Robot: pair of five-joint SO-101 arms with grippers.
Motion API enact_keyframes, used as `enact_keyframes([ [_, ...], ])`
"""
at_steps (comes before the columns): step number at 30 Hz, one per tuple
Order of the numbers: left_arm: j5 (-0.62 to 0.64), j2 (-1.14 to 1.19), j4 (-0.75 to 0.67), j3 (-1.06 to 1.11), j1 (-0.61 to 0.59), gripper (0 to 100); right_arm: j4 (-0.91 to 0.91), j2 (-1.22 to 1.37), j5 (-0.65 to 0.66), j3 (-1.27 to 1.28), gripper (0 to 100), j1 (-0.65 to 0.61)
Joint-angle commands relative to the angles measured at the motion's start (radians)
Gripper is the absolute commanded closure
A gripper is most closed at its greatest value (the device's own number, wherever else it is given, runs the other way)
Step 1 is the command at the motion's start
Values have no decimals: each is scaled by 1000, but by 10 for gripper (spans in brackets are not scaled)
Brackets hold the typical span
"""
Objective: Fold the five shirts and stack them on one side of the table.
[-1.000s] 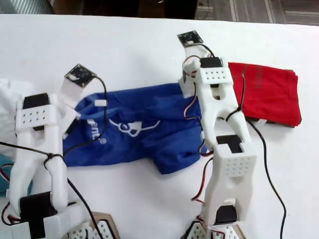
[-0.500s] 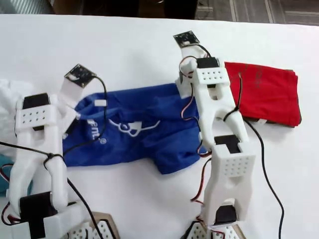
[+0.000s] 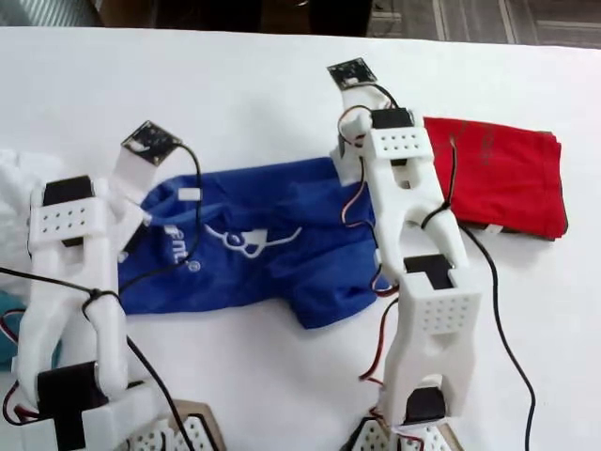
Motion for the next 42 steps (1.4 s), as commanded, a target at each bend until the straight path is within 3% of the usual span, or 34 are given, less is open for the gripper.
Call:
enact_keyframes([
  [1,-8,-8,-11,-12,-8,974,-7,-35,6,-26,885,-16],
  [25,-8,-5,-11,-12,-8,974,10,-127,6,-29,889,-15],
  [42,-8,-9,-11,-12,-8,974,-5,-53,6,-2,857,8],
])
